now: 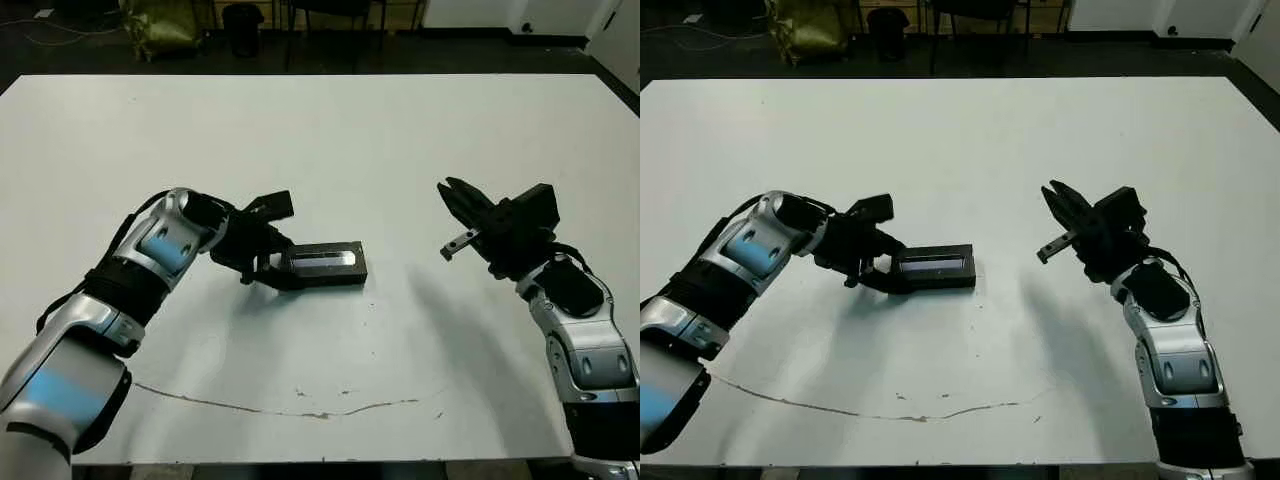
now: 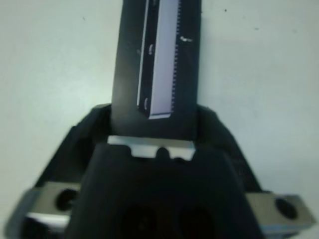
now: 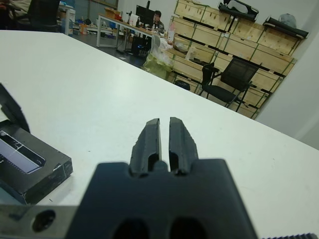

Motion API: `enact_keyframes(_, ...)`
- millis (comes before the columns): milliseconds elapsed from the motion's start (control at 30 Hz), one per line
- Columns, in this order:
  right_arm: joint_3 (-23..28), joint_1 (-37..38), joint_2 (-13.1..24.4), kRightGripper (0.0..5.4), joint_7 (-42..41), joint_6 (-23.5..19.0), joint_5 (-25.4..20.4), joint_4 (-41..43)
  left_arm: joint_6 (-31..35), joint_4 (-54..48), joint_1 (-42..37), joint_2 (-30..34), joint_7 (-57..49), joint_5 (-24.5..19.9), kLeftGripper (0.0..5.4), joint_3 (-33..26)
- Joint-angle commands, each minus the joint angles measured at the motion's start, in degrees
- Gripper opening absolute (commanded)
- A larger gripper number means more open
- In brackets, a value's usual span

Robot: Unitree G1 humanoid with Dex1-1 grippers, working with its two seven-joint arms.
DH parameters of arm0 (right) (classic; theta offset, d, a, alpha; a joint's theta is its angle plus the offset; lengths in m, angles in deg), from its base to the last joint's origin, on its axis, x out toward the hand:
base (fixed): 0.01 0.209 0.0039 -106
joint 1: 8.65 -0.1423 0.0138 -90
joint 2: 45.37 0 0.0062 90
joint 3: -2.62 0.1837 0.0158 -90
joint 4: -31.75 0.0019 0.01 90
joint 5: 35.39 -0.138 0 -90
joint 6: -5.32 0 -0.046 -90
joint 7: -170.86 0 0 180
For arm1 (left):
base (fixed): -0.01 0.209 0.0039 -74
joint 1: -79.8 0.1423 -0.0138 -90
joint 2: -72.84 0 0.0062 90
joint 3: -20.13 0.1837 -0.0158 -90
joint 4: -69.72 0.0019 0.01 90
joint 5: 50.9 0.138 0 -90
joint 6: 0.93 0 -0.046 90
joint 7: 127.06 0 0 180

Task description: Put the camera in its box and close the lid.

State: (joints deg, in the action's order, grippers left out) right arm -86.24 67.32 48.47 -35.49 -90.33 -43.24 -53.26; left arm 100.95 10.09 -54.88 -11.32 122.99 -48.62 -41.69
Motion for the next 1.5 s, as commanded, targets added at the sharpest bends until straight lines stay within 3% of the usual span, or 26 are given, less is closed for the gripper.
enact_keyframes(33, 0.2, 0.9, 0.6, 0.00, -0.1, -0.8, 0.1, -0.1, -0.5, 1.0, 2.7, 0.4, 0.3, 1.9, 4.41, 1.1)
enact_keyframes(167, 0.2, 0.9, 0.7, 0.00, -0.3, -0.1, 0.1, -0.2, -1.2, 0.3, 2.7, 0.4, 0.8, 1.9, 5.36, 1.1)
enact_keyframes(533, 0.1, 0.8, 0.8, 0.00, -0.2, -0.9, 0.0, -0.1, 0.7, -0.8, 2.7, 0.7, 3.1, 0.2, 5.39, -0.3)
enact_keyframes(800, 0.2, 1.0, 0.8, 0.00, -0.3, -0.6, 0.0, -0.1, 2.3, -4.4, 4.5, 2.0, 3.2, -7.2, 5.39, -9.6)
enact_keyframes(933, 0.2, 1.0, 0.7, 0.00, -0.2, -1.3, -0.2, 0.0, 6.6, -10.7, 7.0, 2.9, -0.3, -11.7, 5.39, -15.9)
enact_keyframes(1067, 0.2, 1.1, 0.6, 0.00, -0.2, -1.1, -0.2, -0.3, 6.9, -18.1, 11.1, 1.9, -8.5, -14.5, 5.39, -21.6)
enact_keyframes(1300, -0.3, 1.1, 0.8, 0.00, 0.0, -2.1, 0.4, 0.6, 2.4, -28.0, 18.7, -3.7, -28.7, -11.0, 5.39, -24.0)
enact_keyframes(1400, -0.4, 1.1, 0.6, 0.00, -0.1, -1.6, 0.3, 0.3, 0.8, -33.4, 23.9, -9.6, -40.2, -8.7, 5.39, -24.1)
enact_keyframes(1500, -0.5, 1.3, 0.6, 0.00, 0.1, -2.3, 0.4, 0.7, -2.7, -38.2, 29.9, -16.5, -52.0, -4.9, 4.98, -22.7)
